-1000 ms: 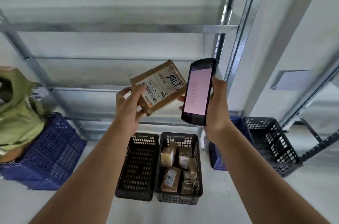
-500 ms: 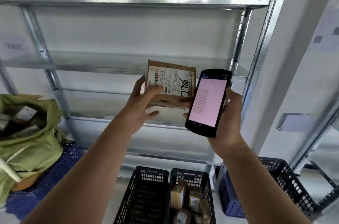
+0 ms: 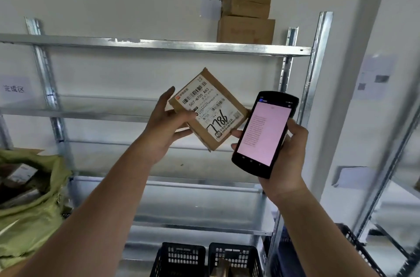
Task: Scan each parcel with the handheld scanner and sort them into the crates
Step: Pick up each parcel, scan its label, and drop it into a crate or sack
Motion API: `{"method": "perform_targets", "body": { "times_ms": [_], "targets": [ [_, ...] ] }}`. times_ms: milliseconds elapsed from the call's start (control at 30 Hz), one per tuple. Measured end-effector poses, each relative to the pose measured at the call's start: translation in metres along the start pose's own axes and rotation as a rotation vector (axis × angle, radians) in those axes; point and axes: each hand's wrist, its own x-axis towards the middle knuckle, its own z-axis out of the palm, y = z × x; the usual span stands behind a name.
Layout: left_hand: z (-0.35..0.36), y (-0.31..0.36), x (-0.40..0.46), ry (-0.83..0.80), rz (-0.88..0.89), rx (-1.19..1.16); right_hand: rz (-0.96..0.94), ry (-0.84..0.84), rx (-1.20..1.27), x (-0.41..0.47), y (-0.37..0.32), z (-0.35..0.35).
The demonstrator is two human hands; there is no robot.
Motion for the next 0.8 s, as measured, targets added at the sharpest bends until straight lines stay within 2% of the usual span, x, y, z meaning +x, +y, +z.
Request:
{"method": "perform_targets", "body": {
  "times_ms": [267, 400, 533, 800],
  "targets": [
    [0.028, 0.0, -0.009, 0.19, 0.051, -0.152, -0.011, -0.029, -0.076, -0.025, 0.01, 0.011],
    [0.037, -0.009, -0.018, 0.018, 0.047, -0.157, 0.011, -0.014, -0.104, -0.033, 0.013, 0.014],
    [0.028, -0.015, -0.022, -0.189, 0.089, -0.013, 0.022, 0.013, -0.104, -0.034, 0.012, 0.009],
    [0.015, -0.006, -0.025, -0.185, 0.367, 0.354, 0.055, 0.057, -0.028, -0.032, -0.002, 0.001]
  ]
}}
